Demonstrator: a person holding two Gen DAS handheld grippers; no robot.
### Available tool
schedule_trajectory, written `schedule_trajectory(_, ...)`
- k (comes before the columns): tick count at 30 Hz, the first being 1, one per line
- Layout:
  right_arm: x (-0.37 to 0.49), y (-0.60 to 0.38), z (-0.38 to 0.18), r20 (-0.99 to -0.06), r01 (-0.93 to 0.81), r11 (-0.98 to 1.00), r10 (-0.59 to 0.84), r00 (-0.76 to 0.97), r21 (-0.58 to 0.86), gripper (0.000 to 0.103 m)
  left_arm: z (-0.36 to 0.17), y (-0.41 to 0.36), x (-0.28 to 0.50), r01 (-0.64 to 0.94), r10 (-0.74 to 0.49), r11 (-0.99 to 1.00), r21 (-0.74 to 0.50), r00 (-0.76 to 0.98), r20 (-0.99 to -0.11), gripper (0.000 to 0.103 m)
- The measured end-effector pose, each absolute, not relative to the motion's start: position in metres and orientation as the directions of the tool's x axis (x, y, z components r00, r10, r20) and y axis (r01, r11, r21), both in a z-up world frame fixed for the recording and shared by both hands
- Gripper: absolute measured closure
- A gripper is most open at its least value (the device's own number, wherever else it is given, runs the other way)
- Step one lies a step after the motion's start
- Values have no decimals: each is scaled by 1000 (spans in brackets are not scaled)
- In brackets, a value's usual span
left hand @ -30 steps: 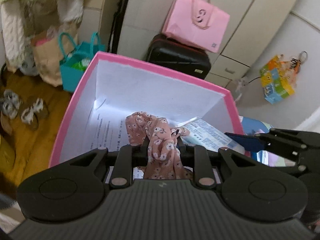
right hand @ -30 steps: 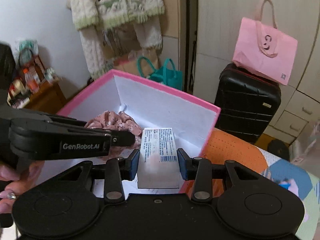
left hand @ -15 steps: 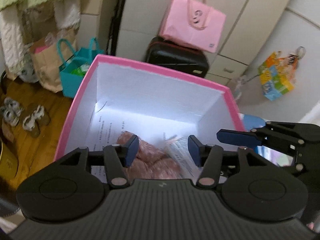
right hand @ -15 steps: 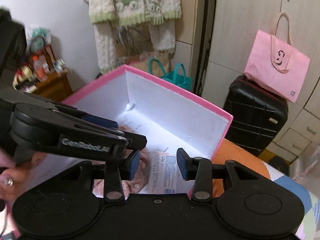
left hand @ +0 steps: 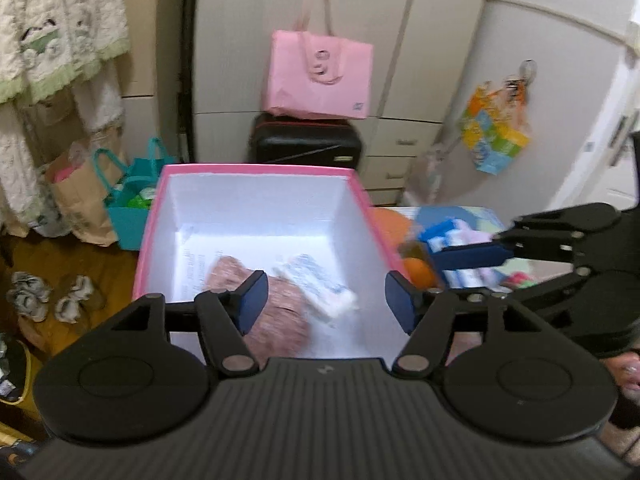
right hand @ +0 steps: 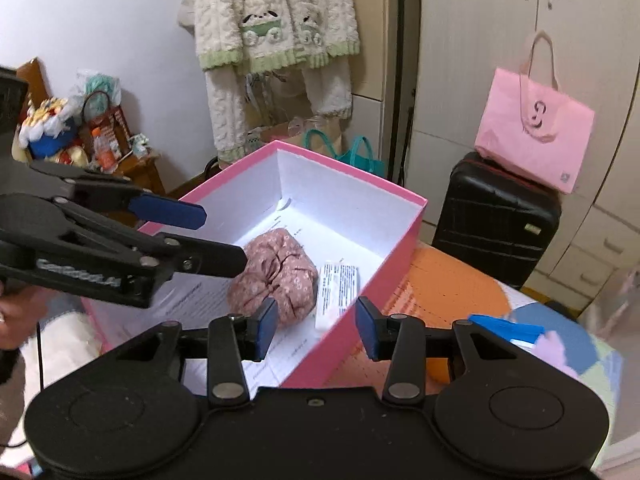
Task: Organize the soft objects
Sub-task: 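Open the left gripper over the pink box while the right gripper releases the soap bar inside, then move both grippers back to the table toward the white plush cat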
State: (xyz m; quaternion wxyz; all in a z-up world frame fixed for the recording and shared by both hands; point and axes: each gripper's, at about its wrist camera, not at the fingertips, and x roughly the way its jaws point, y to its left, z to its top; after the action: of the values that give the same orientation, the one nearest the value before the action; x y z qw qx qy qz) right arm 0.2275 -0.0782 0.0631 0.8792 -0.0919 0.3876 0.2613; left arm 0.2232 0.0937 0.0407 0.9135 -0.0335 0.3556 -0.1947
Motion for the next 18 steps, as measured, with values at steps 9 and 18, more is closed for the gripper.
schedule_trajectory(9, 162, -125, 99, -685, -515, 856, 395, 612, 34, 51, 70, 73, 166, 440, -468, 874, -205, 647, -602, 33)
schedule_trajectory(18, 103, -166, 103, -660, -457, 889, 327, 677, -28, 49, 79, 52, 119, 547, -536, 817, -185, 598, -596, 30)
